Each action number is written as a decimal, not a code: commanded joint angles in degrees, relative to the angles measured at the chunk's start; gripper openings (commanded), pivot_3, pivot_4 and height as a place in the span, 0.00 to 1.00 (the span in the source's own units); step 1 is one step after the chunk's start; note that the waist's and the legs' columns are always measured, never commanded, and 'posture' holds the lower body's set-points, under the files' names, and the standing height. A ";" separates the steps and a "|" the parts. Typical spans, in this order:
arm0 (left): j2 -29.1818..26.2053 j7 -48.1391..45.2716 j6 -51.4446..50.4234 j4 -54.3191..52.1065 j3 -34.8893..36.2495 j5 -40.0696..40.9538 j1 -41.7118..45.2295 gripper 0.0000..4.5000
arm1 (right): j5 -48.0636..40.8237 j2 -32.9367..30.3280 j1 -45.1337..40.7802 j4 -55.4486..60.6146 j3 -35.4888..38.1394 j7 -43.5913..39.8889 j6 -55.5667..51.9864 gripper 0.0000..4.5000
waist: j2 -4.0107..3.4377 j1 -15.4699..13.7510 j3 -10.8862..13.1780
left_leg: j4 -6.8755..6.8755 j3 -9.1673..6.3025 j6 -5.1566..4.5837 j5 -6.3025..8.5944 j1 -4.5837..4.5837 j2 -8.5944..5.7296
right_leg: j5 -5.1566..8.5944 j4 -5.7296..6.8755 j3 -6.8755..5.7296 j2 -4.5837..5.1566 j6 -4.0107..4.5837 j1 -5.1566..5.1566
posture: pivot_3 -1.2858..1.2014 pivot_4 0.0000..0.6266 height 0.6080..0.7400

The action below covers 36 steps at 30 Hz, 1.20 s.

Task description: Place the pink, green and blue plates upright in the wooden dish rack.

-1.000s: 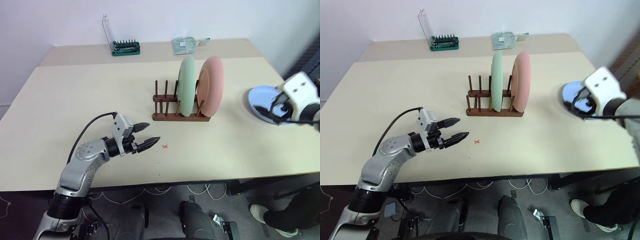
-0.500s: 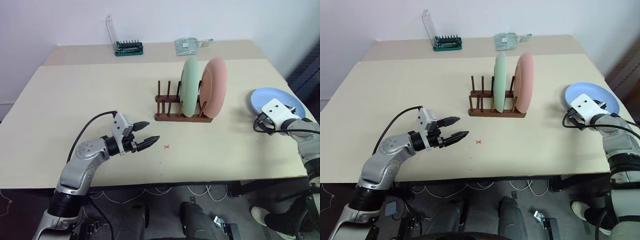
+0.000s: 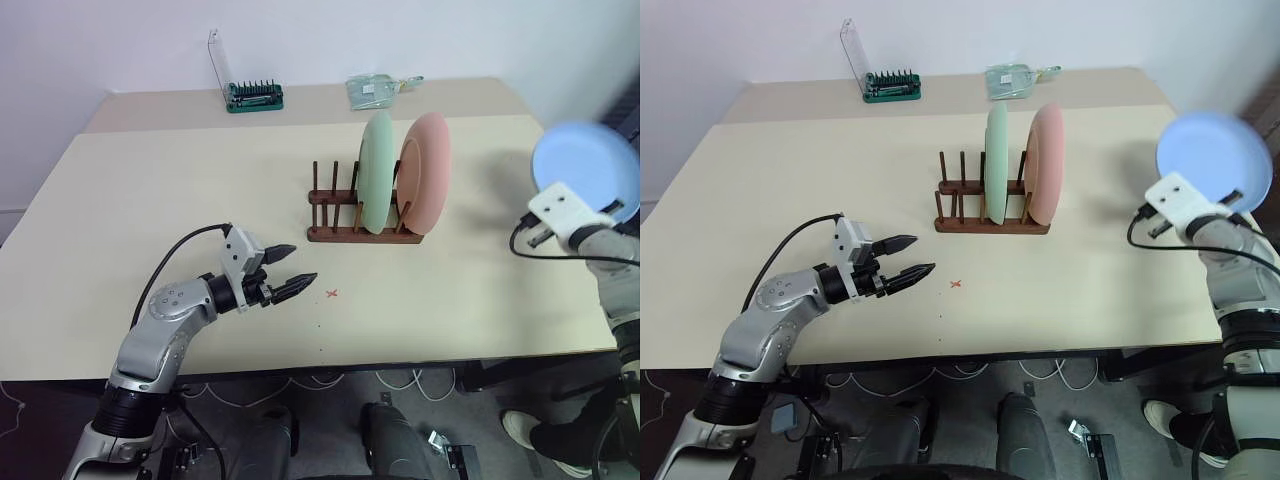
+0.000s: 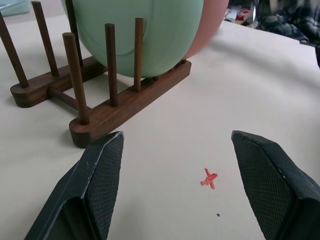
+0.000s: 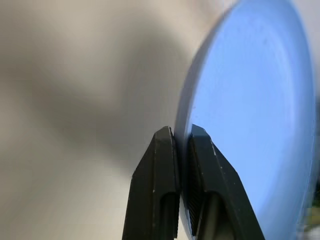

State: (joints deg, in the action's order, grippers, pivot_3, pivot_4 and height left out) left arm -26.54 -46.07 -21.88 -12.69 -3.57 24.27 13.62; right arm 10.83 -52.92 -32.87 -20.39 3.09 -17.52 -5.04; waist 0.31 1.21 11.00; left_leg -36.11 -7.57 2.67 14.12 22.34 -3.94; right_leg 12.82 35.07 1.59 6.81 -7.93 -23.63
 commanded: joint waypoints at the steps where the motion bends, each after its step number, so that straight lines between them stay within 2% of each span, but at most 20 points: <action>1: -0.15 -0.23 0.66 -1.34 0.39 0.06 0.90 0.79 | -5.96 1.47 -8.28 13.58 5.79 -0.04 0.87 0.03 | -0.02 0.01 0.00 | 0.01 0.00 0.00 0.00 0.01 0.01 | 0.00 0.00 0.00 0.00 0.00 -0.01 | 0.52 0.24 1.00; 2: -0.08 -0.27 0.64 -1.32 0.27 0.07 0.95 0.79 | -9.31 3.27 -9.95 16.66 6.31 -1.70 0.23 0.03 | 0.00 -0.07 -0.01 | 0.04 -0.01 0.00 0.00 0.00 0.02 | 0.00 0.00 0.00 -0.01 0.00 -0.02 | 0.52 0.24 1.00; 5: 0.09 -0.27 0.52 -1.37 0.10 0.15 1.10 0.79 | -27.13 11.60 -15.53 31.80 5.32 -8.97 -6.68 0.03 | 0.10 -0.08 -0.03 | 0.06 -0.12 0.00 0.00 0.00 0.08 | 0.00 -0.02 -0.06 -0.06 0.00 0.02 | 0.52 0.24 1.00; 7: 0.12 -0.21 0.51 -1.39 0.15 0.15 1.10 0.79 | -37.01 16.12 -17.01 38.97 5.70 -10.10 -13.01 0.03 | 0.10 -0.13 -0.03 | 0.06 -0.19 0.00 0.00 0.00 0.08 | 0.00 0.00 -0.10 -0.06 0.00 0.04 | 0.52 0.24 1.00; 12: 0.42 0.26 0.18 -2.08 0.09 0.26 0.77 0.79 | -60.17 24.72 -14.33 50.34 3.64 -7.81 -28.52 0.03 | 0.19 -1.24 -0.05 | -0.06 -0.37 -0.01 0.01 0.11 -0.07 | 0.00 -0.06 -0.17 0.03 0.02 0.09 | 0.52 0.24 1.00; 14: 0.51 0.50 0.08 -2.29 0.10 0.30 0.63 0.79 | -67.14 30.47 -13.45 50.89 2.86 -1.90 -32.25 0.03 | 0.18 -0.92 -0.05 | -0.01 -0.38 -0.01 0.01 0.07 -0.06 | 0.00 -0.04 -0.17 0.03 0.02 0.08 | 0.52 0.24 1.00; 19: 0.74 0.84 -0.12 -2.88 0.15 0.33 0.24 0.79 | -70.22 38.49 -10.89 47.41 0.26 7.46 -37.51 0.03 | 0.16 -0.29 -0.06 | 0.05 -0.38 0.00 0.00 0.07 -0.04 | 0.00 0.10 -0.16 -0.01 0.03 -0.07 | 0.52 0.24 1.00; 23: 0.70 1.17 -0.22 -3.21 0.29 0.32 0.09 0.79 | -66.57 39.49 -9.84 42.79 -0.73 10.59 -39.64 0.03 | 0.15 -0.29 -0.06 | 0.05 -0.33 0.00 0.00 0.07 -0.04 | 0.00 0.12 -0.15 -0.02 0.03 -0.09 | 0.52 0.24 1.00; 28: 0.50 1.38 -0.37 -3.35 0.43 0.42 0.04 0.79 | -68.50 41.63 -10.17 39.62 1.35 12.56 -41.11 0.03 | 0.15 -0.23 -0.06 | 0.10 -0.32 0.00 0.00 0.08 -0.04 | 0.00 0.12 -0.15 -0.02 0.03 -0.14 | 0.52 0.24 1.00; 36: 0.38 1.46 -0.35 -3.27 0.64 0.45 0.18 0.79 | -66.22 43.15 -9.79 35.51 1.88 17.41 -44.14 0.03 | 0.15 -0.13 -0.06 | 0.11 -0.31 0.00 0.00 0.08 -0.03 | 0.00 0.14 -0.15 -0.04 0.03 -0.15 | 0.52 0.24 1.00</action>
State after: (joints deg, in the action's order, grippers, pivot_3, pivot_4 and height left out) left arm -25.79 -44.74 -22.27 -13.86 -3.71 24.30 13.70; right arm -55.67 -10.18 -41.83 14.73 3.75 -1.31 -48.70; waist 0.46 1.09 10.93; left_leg -36.01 -7.89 2.67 14.12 22.43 -3.97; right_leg 12.82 35.21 1.44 6.77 -7.90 -23.78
